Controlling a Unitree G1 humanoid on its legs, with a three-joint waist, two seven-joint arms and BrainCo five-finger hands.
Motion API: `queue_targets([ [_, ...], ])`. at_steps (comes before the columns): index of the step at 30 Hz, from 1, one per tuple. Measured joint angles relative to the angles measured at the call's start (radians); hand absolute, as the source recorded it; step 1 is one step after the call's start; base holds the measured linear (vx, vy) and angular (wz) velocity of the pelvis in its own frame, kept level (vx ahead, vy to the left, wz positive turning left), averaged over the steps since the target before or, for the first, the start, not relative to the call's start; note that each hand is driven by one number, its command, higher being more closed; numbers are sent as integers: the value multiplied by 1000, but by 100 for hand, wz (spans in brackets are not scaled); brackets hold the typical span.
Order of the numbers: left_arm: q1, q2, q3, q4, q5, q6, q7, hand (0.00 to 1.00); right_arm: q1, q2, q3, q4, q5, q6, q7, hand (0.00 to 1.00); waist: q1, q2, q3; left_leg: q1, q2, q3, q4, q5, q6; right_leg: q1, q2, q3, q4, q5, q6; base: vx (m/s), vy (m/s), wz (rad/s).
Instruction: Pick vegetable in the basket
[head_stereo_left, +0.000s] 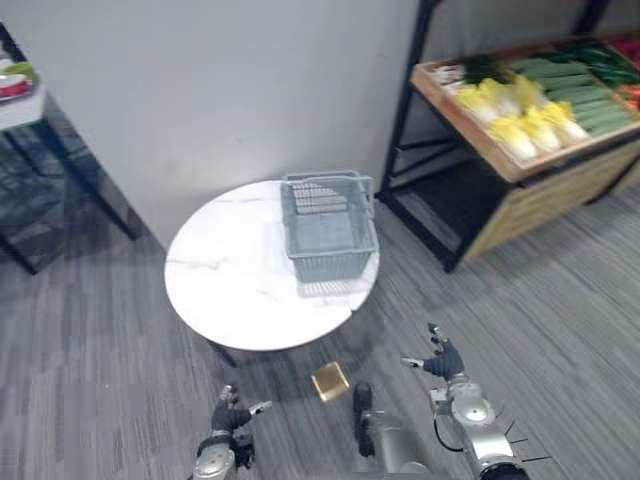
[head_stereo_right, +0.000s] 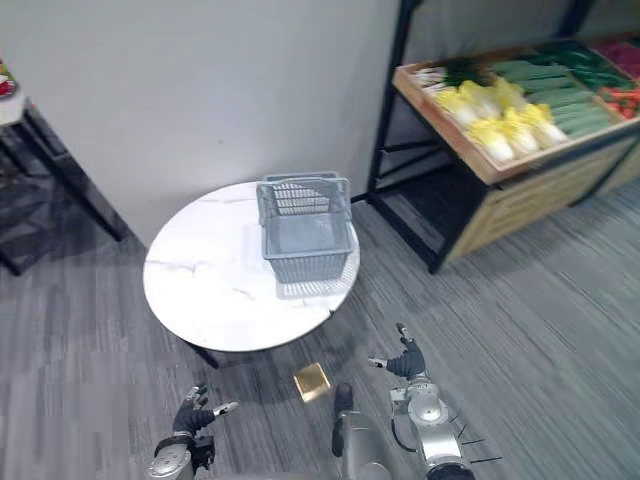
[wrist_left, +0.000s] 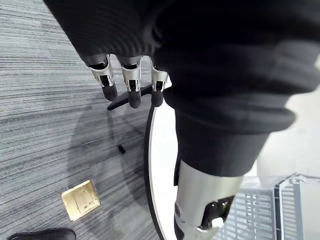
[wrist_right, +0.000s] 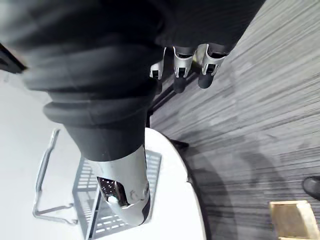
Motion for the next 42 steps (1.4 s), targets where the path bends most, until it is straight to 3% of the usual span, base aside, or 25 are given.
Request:
queue_targets([
  [2,18,-14,3,-1,8,7,0,0,-1,10,32,-30,0,-1,-4,0,15,15,2,-76,77,41,210,145,-16,92,51,4,-53,-25,-24,416,-165,-8],
  [4,20,-12,-4,-1,12,11,0,0,-13,24,49,-48,-12,-7,-8,0,32,4,3,-156,122,116,274,92,51,163,71,26,-112,-32,-34,379,-153,-30],
  [6,8,-9,-6,-5,15,11,0,0,-29,20,68,-64,-36,-13,-11,0,53,-1,4,-182,111,147,134,40,59,191,63,53,-144,-25,-24,258,-109,-42],
  [8,1,-9,-7,-6,15,9,1,0,-58,6,94,-65,-61,-21,-11,0,54,0,6,-192,93,119,-102,28,61,201,55,64,-156,-24,-23,212,-28,-31],
  [10,2,-10,-12,-8,15,3,2,0,-109,-37,136,-67,-109,-26,-11,0,54,17,2,-174,67,82,-393,95,27,204,49,82,-157,-31,-11,182,80,-21],
  [12,3,-10,-26,-7,15,1,2,0,-137,-74,164,-89,-140,-27,-10,0,55,51,-2,-162,71,81,-473,186,28,209,61,88,-156,-40,2,159,154,-14],
  [13,1,3,-31,-4,16,0,1,0,-181,-83,202,-101,-191,-27,-10,0,56,38,0,-135,54,92,-527,182,30,204,44,103,-156,-45,21,141,170,-13],
  [16,1,22,-46,-4,16,-1,2,0,-276,-95,265,-103,-276,-29,-11,0,59,26,4,-120,24,112,-583,192,47,198,11,121,-168,-45,51,91,164,-7],
  [18,0,36,-58,-4,16,-6,2,0,-346,-92,303,-93,-320,-31,-12,0,78,28,5,-122,3,121,-595,198,57,186,-7,135,-176,-38,64,58,164,-6],
  [22,-12,76,-69,-5,15,-11,7,0,-521,-94,341,72,-411,-43,-35,0,111,30,8,-132,-24,119,-609,202,68,188,-28,131,-205,-25,82,34,92,8],
  [29,-49,89,-69,-17,10,-29,9,0,-831,-141,380,302,-480,-29,-73,0,114,39,84,-191,-47,84,-611,220,95,146,-46,101,-207,-11,90,-30,38,14],
  [38,-113,96,-88,-61,-59,-55,26,0,-1155,-291,365,558,-512,22,-123,0,166,91,162,-289,-58,17,-612,256,102,85,-48,42,-220,6,83,-34,-2,21],
  [42,-116,96,-117,-62,-65,-61,26,0,-1238,-319,323,627,-512,39,-137,0,166,111,193,-308,-64,-1,-618,268,104,73,-47,26,-222,6,81,10,-13,16],
])
